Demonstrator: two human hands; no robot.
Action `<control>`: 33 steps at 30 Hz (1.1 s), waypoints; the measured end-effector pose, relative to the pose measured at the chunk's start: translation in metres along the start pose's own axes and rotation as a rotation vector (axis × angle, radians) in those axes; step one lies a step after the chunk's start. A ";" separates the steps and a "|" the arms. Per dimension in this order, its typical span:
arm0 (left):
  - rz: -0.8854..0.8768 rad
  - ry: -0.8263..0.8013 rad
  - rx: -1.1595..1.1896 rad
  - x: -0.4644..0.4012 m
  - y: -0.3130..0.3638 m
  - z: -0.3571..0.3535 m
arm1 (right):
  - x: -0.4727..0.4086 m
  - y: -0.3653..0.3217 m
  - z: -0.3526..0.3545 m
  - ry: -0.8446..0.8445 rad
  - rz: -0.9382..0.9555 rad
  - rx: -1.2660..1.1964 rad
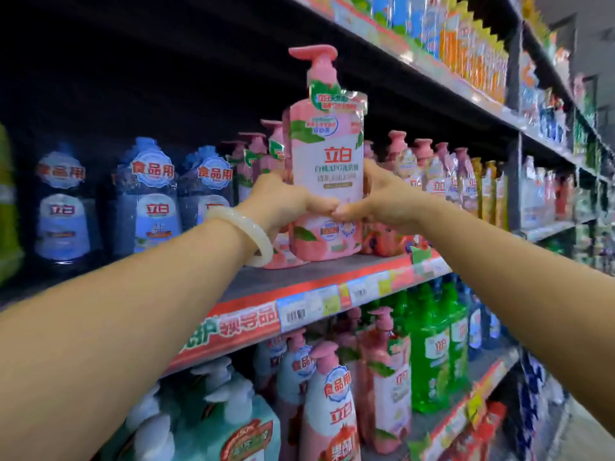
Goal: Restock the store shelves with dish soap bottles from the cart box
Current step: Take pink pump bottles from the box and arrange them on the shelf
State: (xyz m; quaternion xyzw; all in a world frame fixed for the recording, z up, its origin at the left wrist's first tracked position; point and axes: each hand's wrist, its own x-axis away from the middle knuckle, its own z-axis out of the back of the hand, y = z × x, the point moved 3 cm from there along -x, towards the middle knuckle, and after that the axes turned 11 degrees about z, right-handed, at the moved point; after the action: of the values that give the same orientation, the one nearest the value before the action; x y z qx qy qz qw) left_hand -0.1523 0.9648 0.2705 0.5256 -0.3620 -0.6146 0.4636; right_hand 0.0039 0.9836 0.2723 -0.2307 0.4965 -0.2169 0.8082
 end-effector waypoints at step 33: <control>0.097 0.373 -0.207 -0.079 -0.054 -0.102 | -0.006 0.153 0.055 0.040 0.021 -0.320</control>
State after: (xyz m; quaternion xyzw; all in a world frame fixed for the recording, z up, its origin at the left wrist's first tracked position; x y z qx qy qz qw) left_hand -0.0607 1.0608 0.2261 0.5617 -0.2297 -0.5176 0.6031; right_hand 0.0698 1.1178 0.2086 -0.3468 0.5430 -0.1310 0.7535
